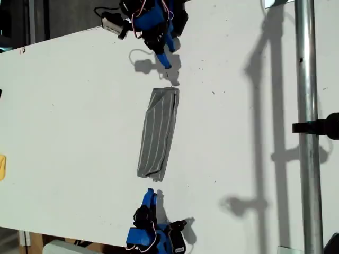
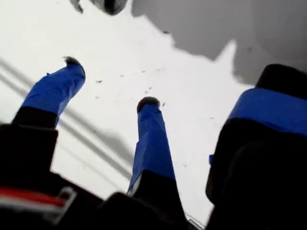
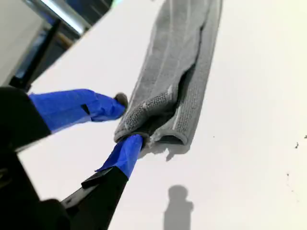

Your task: Grasp corners of a towel and fold twice.

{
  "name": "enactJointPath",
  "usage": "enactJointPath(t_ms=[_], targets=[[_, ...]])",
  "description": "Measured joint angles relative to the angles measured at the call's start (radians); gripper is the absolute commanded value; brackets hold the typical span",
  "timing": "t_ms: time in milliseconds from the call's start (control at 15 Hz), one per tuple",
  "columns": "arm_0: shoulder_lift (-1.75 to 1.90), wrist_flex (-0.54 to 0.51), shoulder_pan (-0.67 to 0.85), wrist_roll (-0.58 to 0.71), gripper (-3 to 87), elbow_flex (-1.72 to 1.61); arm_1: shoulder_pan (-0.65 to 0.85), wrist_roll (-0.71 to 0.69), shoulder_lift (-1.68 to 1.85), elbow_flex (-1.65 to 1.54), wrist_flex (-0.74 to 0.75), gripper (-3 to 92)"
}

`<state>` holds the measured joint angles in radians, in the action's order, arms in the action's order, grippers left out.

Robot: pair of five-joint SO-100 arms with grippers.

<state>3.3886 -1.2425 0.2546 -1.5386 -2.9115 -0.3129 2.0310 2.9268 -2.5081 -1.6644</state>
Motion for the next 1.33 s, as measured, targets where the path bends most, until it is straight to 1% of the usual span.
enactJointPath(t_ms=[67,200,333,400,467,533,667,800,867,1067,1200,1333], targets=[[0.041,-0.025,-0.008,0.067,-2.6,-0.067,-0.023,0.032,0.000,-0.002,0.002,28.8],[0.075,-0.015,-0.040,0.161,-2.6,-0.183,-0.037,0.057,0.012,-0.009,0.002,36.7],[0.089,-0.015,-0.043,0.221,-2.6,-0.198,-0.002,0.049,0.009,-0.020,0.032,39.4],[0.089,-0.015,-0.041,0.229,-2.6,-0.202,0.025,0.006,0.002,-0.044,0.069,46.6],[0.089,-0.015,-0.041,0.233,-2.6,-0.204,0.081,-0.054,-0.020,-0.072,0.155,47.6],[0.089,-0.015,-0.041,0.235,-2.6,-0.204,0.132,-0.130,-0.101,-0.078,0.252,47.0],[0.089,-0.015,-0.041,0.235,-2.6,-0.204,0.241,-0.261,-0.387,-0.063,0.402,46.5],[0.089,-0.015,-0.041,0.235,-2.6,-0.204,0.302,-0.299,-0.686,-0.032,0.586,43.3],[0.089,-0.015,-0.041,0.235,-2.6,-0.204,0.310,-0.307,-0.824,0.006,0.652,43.2],[0.089,-0.015,-0.052,0.235,-2.6,-0.204,0.327,-0.305,-1.098,0.120,0.784,43.0],[0.089,-0.015,-0.051,0.235,-2.6,-0.204,0.350,-0.311,-1.229,0.206,0.816,40.8],[0.089,-0.015,-0.051,0.235,-2.6,-0.204,0.391,-0.354,-1.301,0.279,0.824,30.1]])
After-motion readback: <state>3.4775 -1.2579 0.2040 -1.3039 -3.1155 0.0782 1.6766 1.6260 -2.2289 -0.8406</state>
